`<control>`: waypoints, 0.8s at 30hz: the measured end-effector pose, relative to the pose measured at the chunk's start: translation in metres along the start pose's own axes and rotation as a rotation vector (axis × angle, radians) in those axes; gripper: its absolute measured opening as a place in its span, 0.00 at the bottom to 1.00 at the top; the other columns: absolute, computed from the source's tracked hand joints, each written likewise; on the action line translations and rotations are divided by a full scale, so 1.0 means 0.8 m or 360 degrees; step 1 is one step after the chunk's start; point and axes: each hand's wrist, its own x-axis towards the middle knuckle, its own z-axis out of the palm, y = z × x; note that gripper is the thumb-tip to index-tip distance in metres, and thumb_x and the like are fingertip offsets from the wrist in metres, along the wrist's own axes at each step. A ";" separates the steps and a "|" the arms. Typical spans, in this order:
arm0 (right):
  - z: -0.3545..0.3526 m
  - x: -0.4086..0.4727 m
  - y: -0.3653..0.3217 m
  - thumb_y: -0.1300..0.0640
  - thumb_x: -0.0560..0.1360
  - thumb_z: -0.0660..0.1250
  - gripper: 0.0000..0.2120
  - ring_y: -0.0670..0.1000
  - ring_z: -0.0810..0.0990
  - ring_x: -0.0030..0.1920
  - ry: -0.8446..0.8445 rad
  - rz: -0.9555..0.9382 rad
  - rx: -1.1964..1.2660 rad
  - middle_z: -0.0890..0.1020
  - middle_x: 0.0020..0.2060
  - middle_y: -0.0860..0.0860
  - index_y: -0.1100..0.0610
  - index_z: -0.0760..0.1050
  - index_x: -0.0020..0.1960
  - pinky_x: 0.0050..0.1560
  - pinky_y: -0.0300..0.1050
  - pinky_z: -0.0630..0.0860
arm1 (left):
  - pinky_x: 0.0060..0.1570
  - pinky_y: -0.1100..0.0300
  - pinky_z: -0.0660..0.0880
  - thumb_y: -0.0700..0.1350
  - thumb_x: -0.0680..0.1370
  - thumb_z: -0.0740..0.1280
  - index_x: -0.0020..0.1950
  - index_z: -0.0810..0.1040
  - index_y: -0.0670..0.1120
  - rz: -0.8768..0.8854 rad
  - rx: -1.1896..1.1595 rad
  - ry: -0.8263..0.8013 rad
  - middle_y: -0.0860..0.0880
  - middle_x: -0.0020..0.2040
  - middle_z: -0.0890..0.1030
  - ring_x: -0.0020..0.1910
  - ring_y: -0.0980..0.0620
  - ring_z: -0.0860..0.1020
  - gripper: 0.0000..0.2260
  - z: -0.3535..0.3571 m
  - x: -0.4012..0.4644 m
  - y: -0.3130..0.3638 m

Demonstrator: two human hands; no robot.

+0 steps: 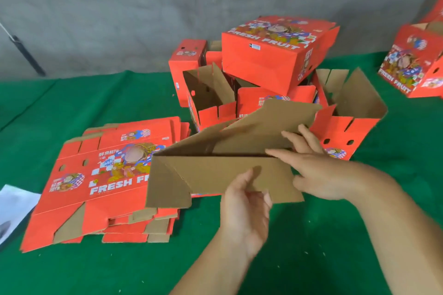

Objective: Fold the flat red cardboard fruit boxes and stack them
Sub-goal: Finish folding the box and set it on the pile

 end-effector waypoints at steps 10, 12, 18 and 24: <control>0.041 0.015 0.057 0.62 0.75 0.76 0.15 0.37 0.40 0.80 0.0923 -0.0087 0.0278 0.57 0.81 0.51 0.59 0.83 0.61 0.76 0.29 0.47 | 0.48 0.54 0.82 0.56 0.71 0.75 0.61 0.78 0.54 0.0973 0.0326 0.0112 0.48 0.52 0.82 0.45 0.49 0.84 0.21 -0.042 -0.004 0.090; 0.048 0.008 0.069 0.64 0.76 0.74 0.15 0.37 0.38 0.80 0.0851 -0.0128 0.0274 0.53 0.82 0.50 0.58 0.82 0.63 0.77 0.31 0.48 | 0.54 0.65 0.76 0.55 0.75 0.68 0.66 0.74 0.57 0.1435 0.0831 0.0405 0.51 0.60 0.78 0.51 0.60 0.80 0.19 -0.054 0.006 0.125; 0.079 0.009 0.066 0.67 0.74 0.75 0.13 0.60 0.34 0.82 0.1069 -0.0201 0.0145 0.48 0.84 0.51 0.50 0.86 0.51 0.81 0.61 0.48 | 0.68 0.45 0.72 0.73 0.76 0.59 0.70 0.76 0.50 0.0868 0.1258 -0.0015 0.47 0.70 0.79 0.71 0.45 0.76 0.33 -0.104 0.043 0.136; 0.115 0.007 0.062 0.71 0.70 0.75 0.35 0.64 0.38 0.80 0.1642 0.0345 0.0217 0.37 0.83 0.50 0.41 0.79 0.68 0.76 0.35 0.39 | 0.66 0.75 0.65 0.89 0.53 0.58 0.60 0.82 0.45 0.0722 0.2030 -0.0225 0.66 0.62 0.78 0.59 0.78 0.73 0.56 -0.102 0.036 0.156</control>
